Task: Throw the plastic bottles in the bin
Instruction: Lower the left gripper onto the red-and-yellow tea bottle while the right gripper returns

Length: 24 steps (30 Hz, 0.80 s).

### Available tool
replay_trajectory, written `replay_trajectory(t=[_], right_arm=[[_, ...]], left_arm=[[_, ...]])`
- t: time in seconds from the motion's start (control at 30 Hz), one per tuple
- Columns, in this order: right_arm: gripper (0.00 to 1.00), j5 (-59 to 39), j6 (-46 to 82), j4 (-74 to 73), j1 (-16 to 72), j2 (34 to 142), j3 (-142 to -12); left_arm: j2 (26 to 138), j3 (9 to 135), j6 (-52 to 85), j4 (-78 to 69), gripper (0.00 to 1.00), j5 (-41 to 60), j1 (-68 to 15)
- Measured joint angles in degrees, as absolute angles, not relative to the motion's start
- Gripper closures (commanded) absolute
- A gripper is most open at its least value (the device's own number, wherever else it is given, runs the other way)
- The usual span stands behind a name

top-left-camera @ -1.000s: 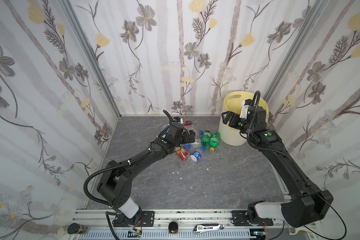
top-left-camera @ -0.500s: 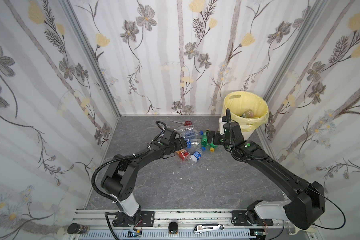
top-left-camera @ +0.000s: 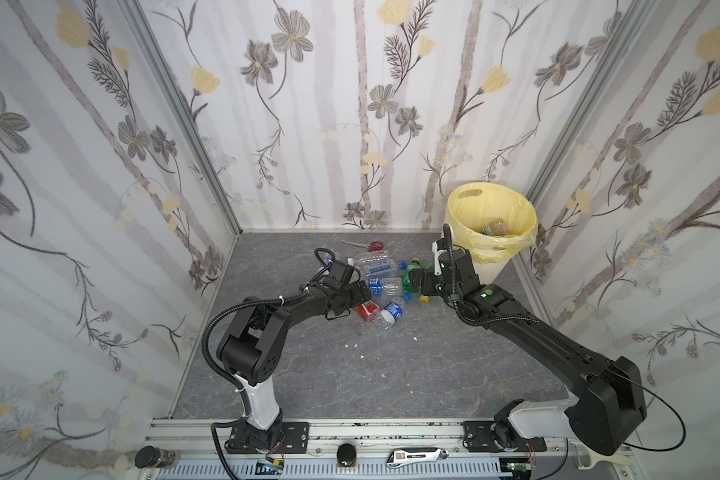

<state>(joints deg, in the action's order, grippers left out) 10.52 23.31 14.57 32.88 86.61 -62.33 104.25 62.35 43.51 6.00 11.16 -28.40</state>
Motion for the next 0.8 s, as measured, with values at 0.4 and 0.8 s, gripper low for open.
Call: replay_trajectory(t=[0.4,0.8], right_arm=[[0.0,9.13,21.82,13.82,33.26,87.85,-61.87],[0.0,2.61,16.1,9.85,37.26,88.25,-58.92]], left_arm=[[105.93,62.78,43.05,5.82,0.27,10.96,-28.4],[105.49,61.63,41.78,4.51,0.36,9.98,-28.4]])
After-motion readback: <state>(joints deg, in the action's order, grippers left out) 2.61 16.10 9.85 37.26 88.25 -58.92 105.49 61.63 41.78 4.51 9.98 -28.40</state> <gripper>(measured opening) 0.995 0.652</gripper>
